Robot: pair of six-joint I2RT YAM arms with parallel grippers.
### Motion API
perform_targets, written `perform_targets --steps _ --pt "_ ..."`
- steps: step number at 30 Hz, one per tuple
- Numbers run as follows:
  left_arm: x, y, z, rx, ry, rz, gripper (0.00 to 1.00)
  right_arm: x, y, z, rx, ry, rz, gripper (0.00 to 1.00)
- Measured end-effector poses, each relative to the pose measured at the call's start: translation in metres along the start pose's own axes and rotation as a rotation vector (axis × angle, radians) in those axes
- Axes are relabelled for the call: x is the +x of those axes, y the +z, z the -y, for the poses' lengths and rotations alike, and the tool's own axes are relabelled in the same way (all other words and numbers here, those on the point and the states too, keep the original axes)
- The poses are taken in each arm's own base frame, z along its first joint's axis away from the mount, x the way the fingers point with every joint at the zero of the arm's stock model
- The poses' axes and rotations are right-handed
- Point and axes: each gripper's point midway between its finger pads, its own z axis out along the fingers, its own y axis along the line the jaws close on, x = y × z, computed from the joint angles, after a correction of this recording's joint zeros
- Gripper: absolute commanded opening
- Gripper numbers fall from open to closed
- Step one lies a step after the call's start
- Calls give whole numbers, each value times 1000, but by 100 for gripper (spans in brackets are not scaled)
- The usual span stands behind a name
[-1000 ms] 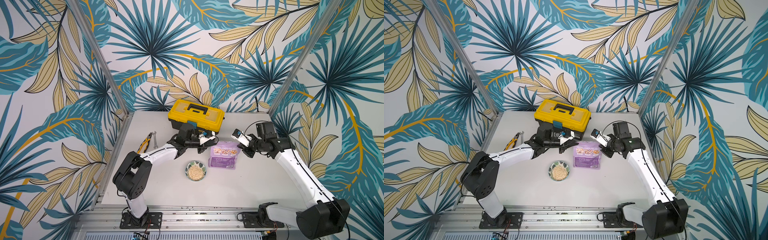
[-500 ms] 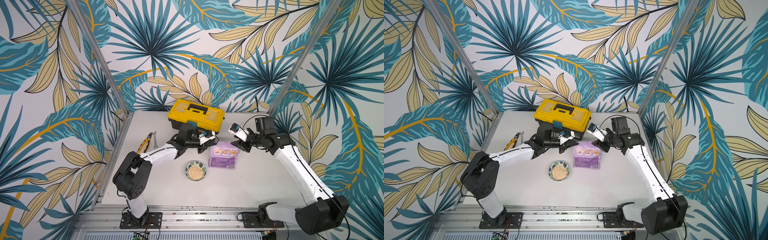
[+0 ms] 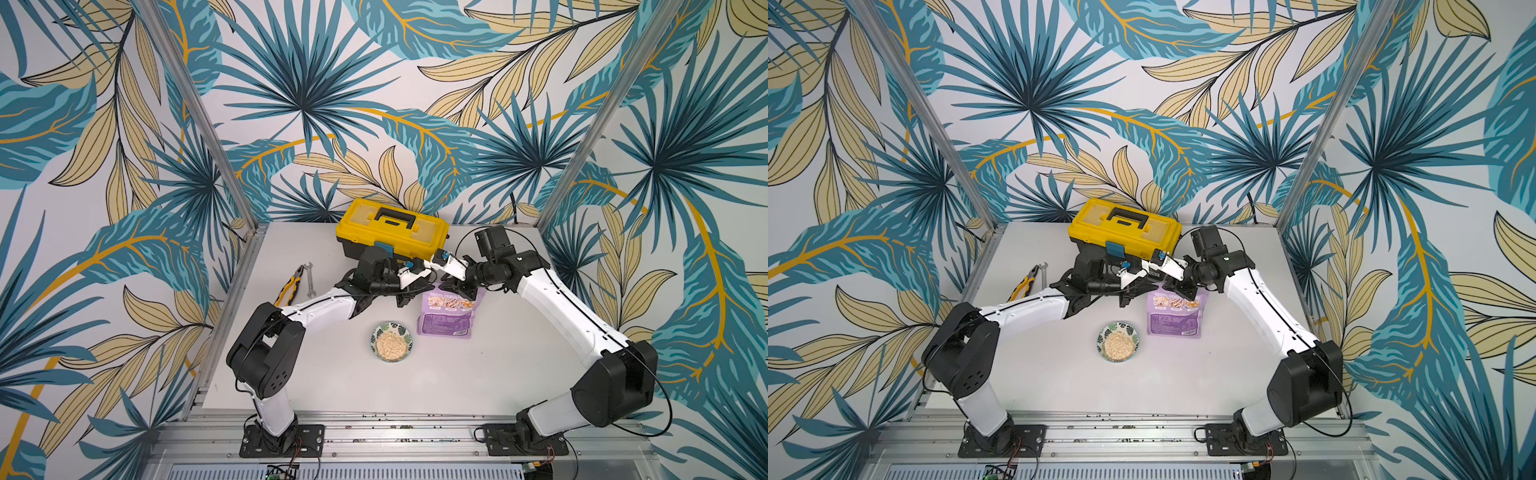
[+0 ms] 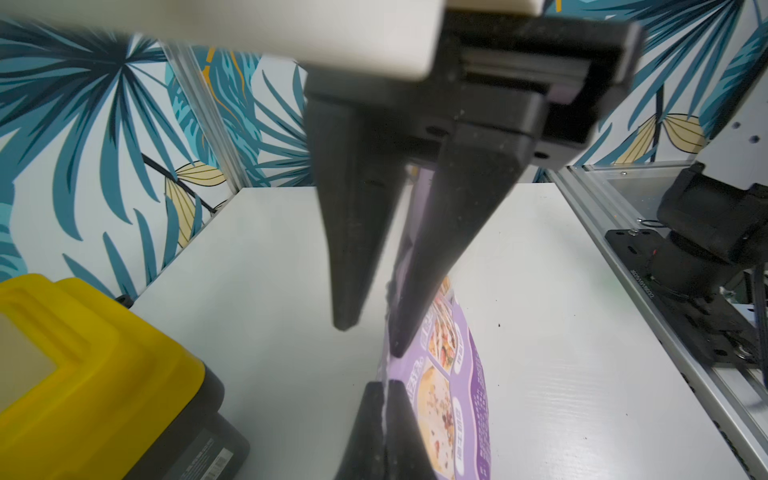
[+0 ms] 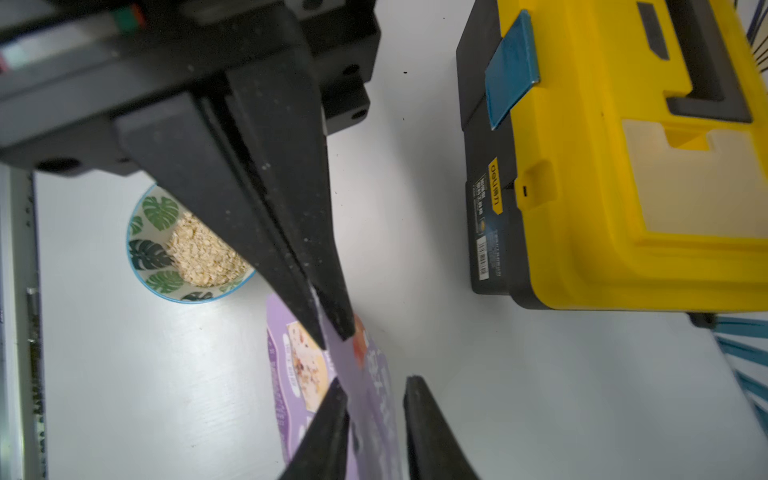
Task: Pour the oats into the breakfast bowl
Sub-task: Close the oats bag at the center of the board, then reset both arms
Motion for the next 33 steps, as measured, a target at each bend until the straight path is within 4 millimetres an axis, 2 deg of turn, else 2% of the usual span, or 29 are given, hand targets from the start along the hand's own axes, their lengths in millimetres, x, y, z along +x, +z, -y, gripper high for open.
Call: perform_targets --steps 4,5,7,8,9,13,15,18,20,21,24,28,30,33 --pt "0 0 -2 -7 -5 4 0 1 1 -2 -11 -1 -7 3" --pt "0 0 -2 -7 -4 5 0 2 0 -1 -8 0 -9 17" --pt "-1 0 -2 -5 -4 7 2 2 -2 2 9 -4 -10 38" --pt "-1 1 -1 -4 -3 8 9 2 -4 4 22 1 -5 49" --pt "-1 1 -1 -4 -3 8 18 2 -8 8 41 7 -1 54" --pt "-4 1 -3 -16 3 19 39 -3 -32 18 137 17 56 73" --pt "-3 1 -4 -25 1 15 51 -9 -47 21 186 20 93 80" --pt "-3 -1 -7 -46 5 7 62 -21 -74 26 273 27 160 87" --pt "-5 -7 -7 -66 6 5 68 -28 -96 34 343 49 211 97" --pt "-7 -11 -6 -77 9 7 70 -31 -108 38 383 63 239 99" --pt "-18 -36 -4 -134 8 28 80 -35 -147 47 508 121 324 99" --pt "-29 -83 -16 -313 -11 61 99 -28 -192 58 684 233 400 99" --pt "-29 -109 -23 -434 -39 63 100 -19 -213 66 787 307 427 99" --pt "-24 -148 -31 -628 -102 71 100 8 -238 76 948 439 441 99"
